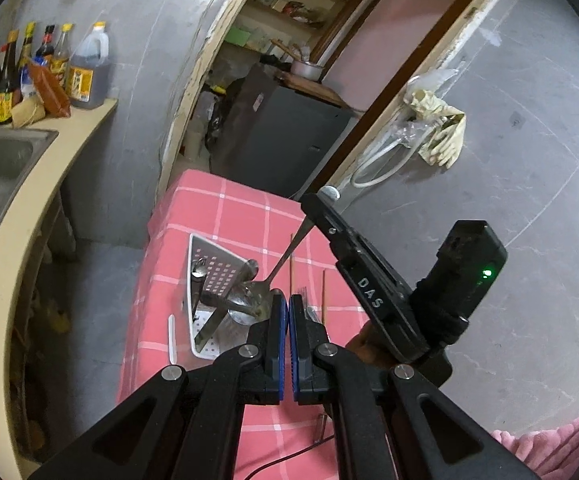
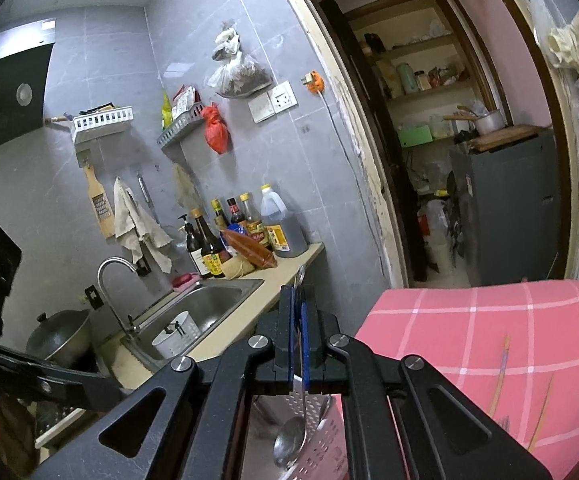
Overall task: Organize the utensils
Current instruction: 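Carry both spoons to the white holder and release the right tool's spoon inside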
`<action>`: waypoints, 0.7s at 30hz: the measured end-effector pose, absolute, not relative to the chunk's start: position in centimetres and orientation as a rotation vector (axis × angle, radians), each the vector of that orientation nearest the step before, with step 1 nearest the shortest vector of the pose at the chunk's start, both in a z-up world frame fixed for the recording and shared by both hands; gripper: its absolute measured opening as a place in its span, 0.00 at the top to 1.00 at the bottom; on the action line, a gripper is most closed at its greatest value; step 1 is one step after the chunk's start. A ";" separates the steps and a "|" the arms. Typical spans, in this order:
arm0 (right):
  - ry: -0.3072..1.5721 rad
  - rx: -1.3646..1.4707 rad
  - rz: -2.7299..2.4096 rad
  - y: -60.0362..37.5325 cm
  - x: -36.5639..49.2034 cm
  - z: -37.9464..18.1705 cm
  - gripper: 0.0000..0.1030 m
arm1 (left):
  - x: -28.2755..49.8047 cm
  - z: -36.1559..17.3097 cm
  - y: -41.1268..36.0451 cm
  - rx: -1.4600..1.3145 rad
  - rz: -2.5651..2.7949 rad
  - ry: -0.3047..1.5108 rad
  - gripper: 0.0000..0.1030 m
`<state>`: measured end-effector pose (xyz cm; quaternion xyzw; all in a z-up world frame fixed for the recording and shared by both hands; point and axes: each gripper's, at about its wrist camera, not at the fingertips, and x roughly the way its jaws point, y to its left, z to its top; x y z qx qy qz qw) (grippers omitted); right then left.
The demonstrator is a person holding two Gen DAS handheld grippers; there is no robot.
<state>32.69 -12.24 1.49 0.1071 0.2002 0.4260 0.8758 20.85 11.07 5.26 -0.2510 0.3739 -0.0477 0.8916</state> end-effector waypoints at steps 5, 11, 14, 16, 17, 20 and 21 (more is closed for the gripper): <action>0.461 0.241 0.908 -11.8 32.7 0.2 0.94 | 21.5 3.7 11.5 -0.539 -0.078 0.795 0.97; 0.501 0.248 0.938 -12.1 32.4 -0.4 0.81 | 21.8 2.9 11.6 -0.540 -0.053 0.786 0.97; 0.491 0.261 0.938 -12.6 32.2 0.1 0.69 | 21.8 3.0 11.4 -0.523 -0.038 0.778 0.97; 0.481 0.269 0.931 -13.2 32.0 0.5 0.69 | 21.6 3.1 11.3 -0.512 -0.024 0.767 0.97; 0.475 0.271 0.924 -13.5 31.9 0.7 0.68 | 21.6 3.2 11.3 -0.506 -0.017 0.759 0.97; 0.452 0.278 0.886 -15.1 31.5 1.4 0.56 | 21.3 3.3 10.7 -0.468 0.012 0.725 0.96; 0.445 0.278 0.874 -15.5 31.5 1.6 0.53 | 21.2 3.4 10.4 -0.448 0.021 0.712 0.95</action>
